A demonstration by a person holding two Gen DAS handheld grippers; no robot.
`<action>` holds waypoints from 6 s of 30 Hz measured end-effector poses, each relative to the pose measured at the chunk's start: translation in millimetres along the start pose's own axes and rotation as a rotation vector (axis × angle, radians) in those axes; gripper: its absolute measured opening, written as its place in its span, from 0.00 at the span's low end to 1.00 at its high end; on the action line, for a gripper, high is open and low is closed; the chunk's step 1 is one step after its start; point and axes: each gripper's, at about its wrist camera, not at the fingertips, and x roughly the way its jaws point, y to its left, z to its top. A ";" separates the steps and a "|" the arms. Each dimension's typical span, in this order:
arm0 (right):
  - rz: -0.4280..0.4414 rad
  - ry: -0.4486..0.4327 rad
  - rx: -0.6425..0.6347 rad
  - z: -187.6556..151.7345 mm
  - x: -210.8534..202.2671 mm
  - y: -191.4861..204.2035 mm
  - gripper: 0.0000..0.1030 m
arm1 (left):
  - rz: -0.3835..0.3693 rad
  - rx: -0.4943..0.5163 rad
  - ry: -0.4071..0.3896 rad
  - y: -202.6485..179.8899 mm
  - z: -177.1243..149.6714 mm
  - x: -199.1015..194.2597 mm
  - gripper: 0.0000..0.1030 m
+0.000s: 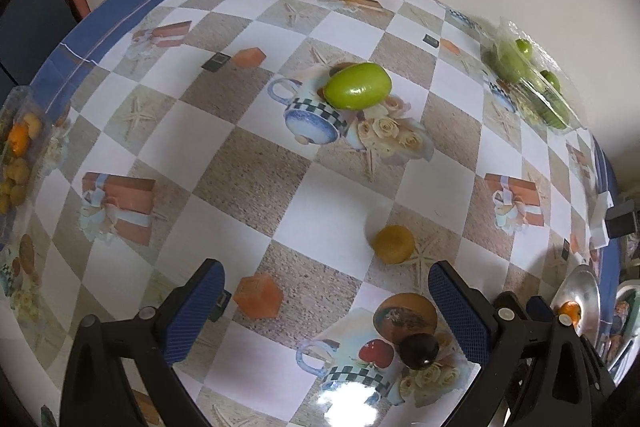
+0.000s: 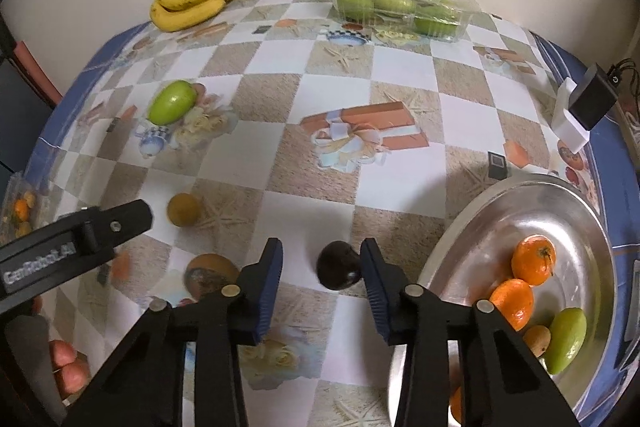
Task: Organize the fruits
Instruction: 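Move the right tool onto a dark purple plum and close on it, then hold the plum in the right tool while the left tool grasps another dark plum, then carry the plum over the bowl while the left tool carries its plum toward it, then open the right tool to drop its plum while the left tool releases its plum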
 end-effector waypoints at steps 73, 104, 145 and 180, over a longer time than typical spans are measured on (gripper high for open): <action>0.022 0.060 0.164 -38.2 -34.0 -21.2 0.30 | -0.179 0.088 0.174 -41.1 -35.6 16.0 0.50; 0.018 0.063 0.155 -38.3 -33.5 -18.7 0.30 | -0.212 0.053 0.222 -40.4 -38.6 23.7 0.28; -0.062 0.021 0.509 -57.2 -58.6 -133.9 0.30 | -0.327 0.327 0.099 -120.5 -63.6 -29.8 0.28; -0.091 0.035 0.537 -61.0 -56.4 -136.6 0.71 | -0.115 0.286 0.002 -109.5 -56.9 -23.2 0.81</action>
